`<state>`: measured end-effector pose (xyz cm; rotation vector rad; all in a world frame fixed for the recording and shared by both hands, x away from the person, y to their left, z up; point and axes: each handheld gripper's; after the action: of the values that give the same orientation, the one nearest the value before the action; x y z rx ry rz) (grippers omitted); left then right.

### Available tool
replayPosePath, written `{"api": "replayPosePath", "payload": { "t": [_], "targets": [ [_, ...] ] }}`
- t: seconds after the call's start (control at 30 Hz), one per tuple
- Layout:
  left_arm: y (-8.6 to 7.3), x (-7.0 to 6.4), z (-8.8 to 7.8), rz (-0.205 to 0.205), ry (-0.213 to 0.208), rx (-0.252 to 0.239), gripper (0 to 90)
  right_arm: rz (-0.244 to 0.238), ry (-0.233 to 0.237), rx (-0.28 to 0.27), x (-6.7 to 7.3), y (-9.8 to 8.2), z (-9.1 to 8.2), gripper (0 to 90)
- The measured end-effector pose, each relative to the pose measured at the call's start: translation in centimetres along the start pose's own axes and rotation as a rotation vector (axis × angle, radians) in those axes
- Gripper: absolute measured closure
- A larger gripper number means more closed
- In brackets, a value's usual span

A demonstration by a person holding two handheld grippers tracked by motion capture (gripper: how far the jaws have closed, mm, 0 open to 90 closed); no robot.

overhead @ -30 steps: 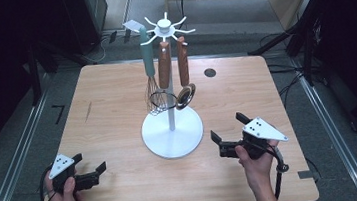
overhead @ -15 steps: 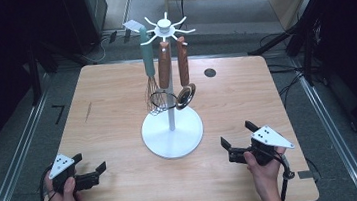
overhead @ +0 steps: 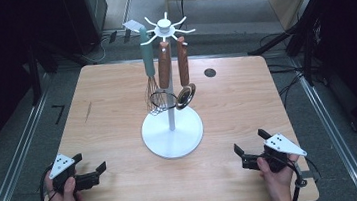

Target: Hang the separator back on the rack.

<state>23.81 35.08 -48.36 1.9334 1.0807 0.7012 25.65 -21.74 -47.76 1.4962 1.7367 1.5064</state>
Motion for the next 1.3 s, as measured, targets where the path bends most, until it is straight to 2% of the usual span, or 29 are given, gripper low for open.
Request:
{"api": "replayPosePath", "payload": {
  "t": [0.33, 0.67, 0.8, 1.07, 1.23, 1.3],
  "targets": [
    [0.0, 0.0, 0.0, 0.002, 0.004, 0.004, 1.5, 0.038, -0.044, 0.007, -2.2, -0.6, -1.3, 0.0],
    [0.0, -0.1, 0.1, 0.003, 0.006, 0.006, 1.5, 0.045, -0.088, 0.011, -4.2, -1.0, -3.0, 0.0],
    [0.0, 0.0, 0.1, 0.001, 0.0, 0.005, 0.3, 0.056, -0.12, -0.001, -4.9, -1.2, -3.8, 0.0],
    [0.0, 0.0, 0.1, -0.006, 0.005, 0.002, 0.0, 0.076, -0.15, 0.0, -6.3, -1.6, -5.3, 0.0],
    [0.0, 0.0, 0.1, -0.008, 0.006, 0.001, 0.0, 0.088, -0.194, -0.009, -7.3, -2.1, -6.1, 0.0],
    [0.0, 0.0, 0.1, -0.008, 0.007, 0.001, 0.0, 0.107, -0.199, -0.011, -7.7, -2.2, -6.3, 0.0]
  ]
}}
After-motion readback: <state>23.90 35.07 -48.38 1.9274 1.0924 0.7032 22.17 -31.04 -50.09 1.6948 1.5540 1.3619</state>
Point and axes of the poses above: each handheld gripper's, and its own axes: z roughly forward along the jaws, y roughly out of its top, x roughly to its left, and after that the axes turned 14 degrees about z, right-handed
